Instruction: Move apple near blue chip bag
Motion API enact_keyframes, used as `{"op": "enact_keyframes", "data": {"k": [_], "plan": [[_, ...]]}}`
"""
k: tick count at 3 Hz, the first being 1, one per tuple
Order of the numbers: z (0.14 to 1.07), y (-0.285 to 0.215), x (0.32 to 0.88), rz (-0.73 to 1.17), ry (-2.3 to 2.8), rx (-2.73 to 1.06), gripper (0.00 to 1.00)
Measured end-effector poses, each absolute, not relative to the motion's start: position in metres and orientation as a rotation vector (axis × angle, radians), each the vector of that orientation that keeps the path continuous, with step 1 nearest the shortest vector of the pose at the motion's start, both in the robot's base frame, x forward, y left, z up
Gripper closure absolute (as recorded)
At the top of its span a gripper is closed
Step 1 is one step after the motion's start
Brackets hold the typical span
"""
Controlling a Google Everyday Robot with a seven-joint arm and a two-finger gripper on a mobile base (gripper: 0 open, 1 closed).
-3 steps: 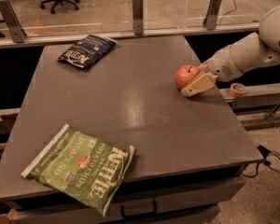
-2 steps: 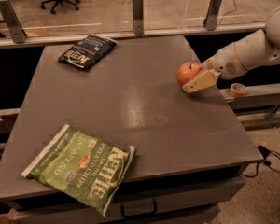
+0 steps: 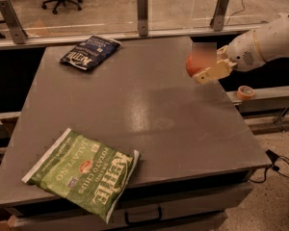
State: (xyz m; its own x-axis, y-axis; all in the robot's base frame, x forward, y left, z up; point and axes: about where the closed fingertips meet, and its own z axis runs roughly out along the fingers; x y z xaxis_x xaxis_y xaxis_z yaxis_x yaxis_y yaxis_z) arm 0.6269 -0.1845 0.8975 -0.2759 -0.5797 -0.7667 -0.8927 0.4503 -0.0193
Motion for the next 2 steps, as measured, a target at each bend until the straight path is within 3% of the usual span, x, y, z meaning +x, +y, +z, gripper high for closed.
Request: {"op": "enact_keyframes", "data": {"k": [1,2], "plan": [[0.897,-0.184,0.627,0.551,1.979,-1.231,1.00],[0.893,-0.144,0.648,0.590,1.926,-1.260,1.00]]}}
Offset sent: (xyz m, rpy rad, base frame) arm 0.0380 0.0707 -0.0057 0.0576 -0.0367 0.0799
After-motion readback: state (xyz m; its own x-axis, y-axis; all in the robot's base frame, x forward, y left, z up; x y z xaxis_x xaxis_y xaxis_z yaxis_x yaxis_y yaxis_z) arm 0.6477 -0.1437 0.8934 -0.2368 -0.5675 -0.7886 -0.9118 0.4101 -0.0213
